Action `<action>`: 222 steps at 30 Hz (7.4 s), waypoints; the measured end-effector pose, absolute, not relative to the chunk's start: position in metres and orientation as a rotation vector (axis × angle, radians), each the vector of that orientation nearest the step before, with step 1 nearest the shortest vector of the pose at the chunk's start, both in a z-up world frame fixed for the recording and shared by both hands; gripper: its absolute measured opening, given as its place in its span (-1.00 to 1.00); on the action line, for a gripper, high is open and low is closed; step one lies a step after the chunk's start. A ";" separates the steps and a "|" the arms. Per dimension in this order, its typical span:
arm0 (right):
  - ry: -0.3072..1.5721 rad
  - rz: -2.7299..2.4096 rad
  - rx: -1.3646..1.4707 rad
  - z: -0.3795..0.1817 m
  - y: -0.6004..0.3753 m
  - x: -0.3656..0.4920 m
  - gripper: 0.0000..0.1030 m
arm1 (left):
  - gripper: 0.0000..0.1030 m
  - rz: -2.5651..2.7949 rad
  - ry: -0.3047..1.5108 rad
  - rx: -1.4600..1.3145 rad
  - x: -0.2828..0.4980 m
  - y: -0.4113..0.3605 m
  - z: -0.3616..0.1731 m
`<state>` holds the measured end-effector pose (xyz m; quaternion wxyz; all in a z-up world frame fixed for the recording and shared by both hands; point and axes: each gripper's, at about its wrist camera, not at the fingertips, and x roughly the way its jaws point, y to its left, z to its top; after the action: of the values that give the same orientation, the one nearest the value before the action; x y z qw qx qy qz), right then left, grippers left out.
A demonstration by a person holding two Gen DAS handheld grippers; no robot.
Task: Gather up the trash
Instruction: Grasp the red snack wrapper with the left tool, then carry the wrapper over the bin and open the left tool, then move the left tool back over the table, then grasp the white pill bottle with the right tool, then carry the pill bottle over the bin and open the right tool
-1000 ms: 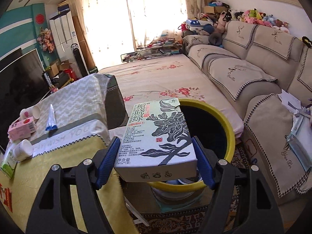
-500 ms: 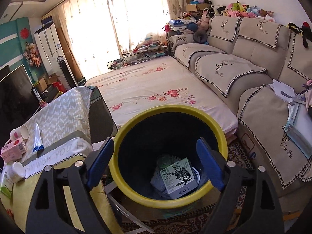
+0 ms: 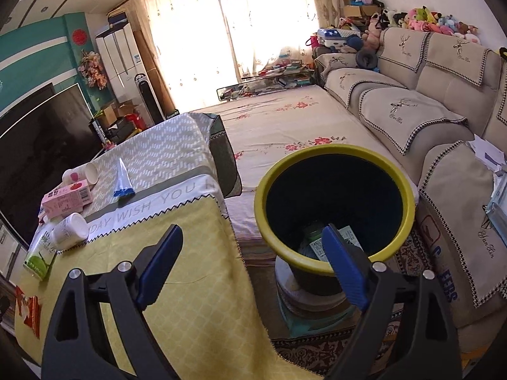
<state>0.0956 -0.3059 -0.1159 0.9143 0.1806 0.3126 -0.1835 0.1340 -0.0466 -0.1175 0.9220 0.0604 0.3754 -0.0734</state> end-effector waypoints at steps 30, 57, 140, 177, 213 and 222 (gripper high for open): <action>0.696 -0.337 0.384 -0.127 -0.295 0.109 0.64 | 0.04 -0.189 0.852 0.172 0.173 -0.046 -0.165; 0.596 -0.431 0.397 -0.104 -0.329 0.068 0.64 | -0.37 -0.531 0.669 0.255 0.157 -0.169 -0.083; 0.735 0.130 0.123 -0.099 -0.103 0.195 0.69 | 0.91 -0.171 0.495 -0.094 0.126 0.005 -0.042; 0.784 0.093 0.120 -0.094 -0.096 0.230 0.55 | 0.91 -0.257 0.588 -0.100 0.150 -0.017 -0.077; 0.733 -0.569 0.368 -0.141 -0.424 0.145 0.56 | 0.91 -0.339 0.682 0.014 0.178 -0.124 -0.099; 0.641 -0.625 0.324 -0.110 -0.403 0.123 0.68 | 0.91 -0.331 0.707 0.007 0.185 -0.121 -0.109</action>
<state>0.1227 -0.4035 -0.1103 0.8889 0.1559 0.3085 -0.3007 0.1850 -0.1209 -0.1092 0.9248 0.0032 0.3446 -0.1612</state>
